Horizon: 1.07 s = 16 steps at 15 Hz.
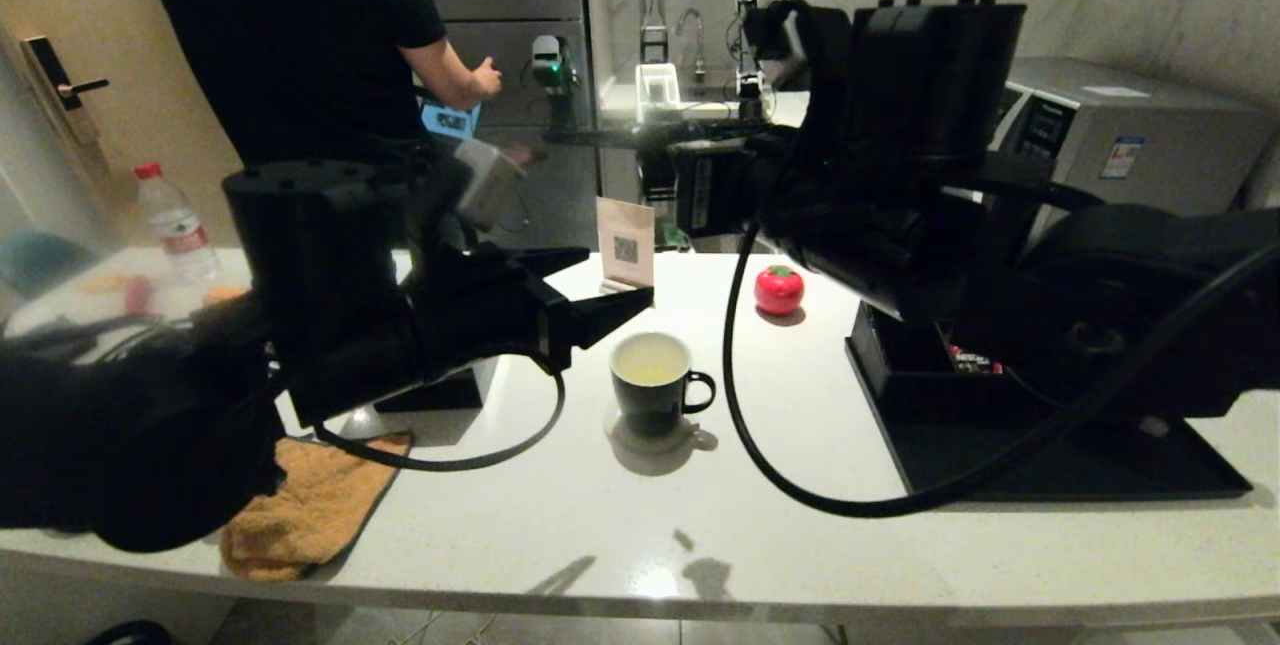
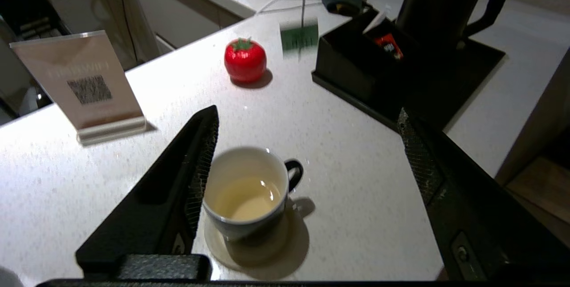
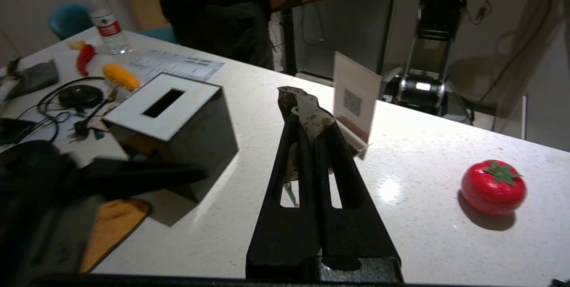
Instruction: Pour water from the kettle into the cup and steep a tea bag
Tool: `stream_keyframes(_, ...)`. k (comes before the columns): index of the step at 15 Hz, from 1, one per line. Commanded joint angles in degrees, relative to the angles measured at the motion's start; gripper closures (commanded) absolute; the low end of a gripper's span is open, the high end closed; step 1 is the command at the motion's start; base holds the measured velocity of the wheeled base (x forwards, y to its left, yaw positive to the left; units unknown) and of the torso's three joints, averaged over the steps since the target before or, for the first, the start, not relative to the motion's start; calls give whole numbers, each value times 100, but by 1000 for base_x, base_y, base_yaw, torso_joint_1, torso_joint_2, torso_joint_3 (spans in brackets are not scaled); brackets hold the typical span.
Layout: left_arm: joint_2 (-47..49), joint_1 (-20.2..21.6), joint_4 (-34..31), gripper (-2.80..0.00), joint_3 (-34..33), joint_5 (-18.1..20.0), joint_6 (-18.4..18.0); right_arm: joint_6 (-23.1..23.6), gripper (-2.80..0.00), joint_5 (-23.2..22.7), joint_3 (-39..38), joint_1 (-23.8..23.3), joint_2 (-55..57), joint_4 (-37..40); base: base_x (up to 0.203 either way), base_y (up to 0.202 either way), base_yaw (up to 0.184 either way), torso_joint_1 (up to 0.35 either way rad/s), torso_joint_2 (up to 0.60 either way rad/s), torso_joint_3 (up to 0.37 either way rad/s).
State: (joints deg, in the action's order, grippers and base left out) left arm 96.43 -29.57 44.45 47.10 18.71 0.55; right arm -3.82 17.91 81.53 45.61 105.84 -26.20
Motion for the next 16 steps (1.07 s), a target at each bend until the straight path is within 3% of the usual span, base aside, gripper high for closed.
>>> stream_keyframes(1,273,-8,151,-280,189,10,6,-5,0,11,12,169,1,-17,0,0,0,0,0,0)
stream_keyframes(6,509,-4,853,-280,168,18,6,-5,0,11,-8,534,-54,-17,0,0,0,0,0,0)
stream_keyframes(16,526,41,898,-280,195,10,24,4,0,20,-385,815,-247,-26,0,0,0,0,0,0)
